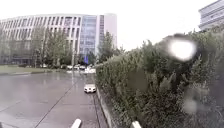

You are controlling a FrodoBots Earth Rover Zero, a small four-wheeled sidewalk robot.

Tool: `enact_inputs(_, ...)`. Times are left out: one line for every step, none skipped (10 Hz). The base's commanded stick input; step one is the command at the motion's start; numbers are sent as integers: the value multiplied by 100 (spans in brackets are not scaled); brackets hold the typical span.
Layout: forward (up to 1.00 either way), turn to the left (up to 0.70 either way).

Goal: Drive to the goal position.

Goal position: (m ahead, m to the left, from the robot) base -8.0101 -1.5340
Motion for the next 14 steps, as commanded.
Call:
enact_inputs(4, 0)
enact_inputs(4, 0)
enact_inputs(4, 0)
enact_inputs(4, 0)
enact_inputs(4, 0)
enact_inputs(4, 0)
enact_inputs(4, 0)
enact_inputs(4, 0)
enact_inputs(4, 0)
enact_inputs(4, 0)
enact_inputs(4, 0)
enact_inputs(4, 0)
enact_inputs(4, 0)
enact_inputs(4, 0)
